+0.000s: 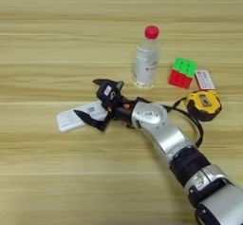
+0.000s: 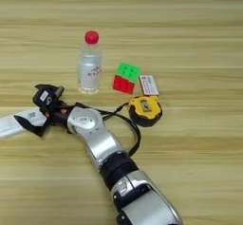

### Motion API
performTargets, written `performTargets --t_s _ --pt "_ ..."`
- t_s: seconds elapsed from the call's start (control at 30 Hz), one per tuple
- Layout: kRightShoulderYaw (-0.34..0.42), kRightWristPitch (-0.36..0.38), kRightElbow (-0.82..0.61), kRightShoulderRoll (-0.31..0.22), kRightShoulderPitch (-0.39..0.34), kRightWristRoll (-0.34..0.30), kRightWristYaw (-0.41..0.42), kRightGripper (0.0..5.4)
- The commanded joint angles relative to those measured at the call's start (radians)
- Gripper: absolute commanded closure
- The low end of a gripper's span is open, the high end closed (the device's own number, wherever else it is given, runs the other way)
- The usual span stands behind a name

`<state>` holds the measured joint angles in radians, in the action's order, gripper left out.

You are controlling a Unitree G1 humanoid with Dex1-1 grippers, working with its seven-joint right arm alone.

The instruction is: Move the objects on the table

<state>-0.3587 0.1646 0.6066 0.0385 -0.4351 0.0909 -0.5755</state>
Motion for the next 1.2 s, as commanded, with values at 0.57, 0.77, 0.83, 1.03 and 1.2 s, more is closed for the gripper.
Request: performTargets --t_s 0.57,0.77,0.83,1.03,1.2 --pt "0.017 0.028 -0.022 0.022 -0.078 0.003 0.016 0.03" --pt "0.017 0.031 -0.015 0.024 -0.081 0.004 0.018 0.03" --pt "0.017 0.031 -0.014 0.024 -0.081 0.005 0.018 0.03" --pt "0.015 0.074 0.103 -0.025 -0.141 0.073 0.118 0.03" --pt "0.031 0.179 0.348 -0.120 -0.266 0.175 0.301 0.03"
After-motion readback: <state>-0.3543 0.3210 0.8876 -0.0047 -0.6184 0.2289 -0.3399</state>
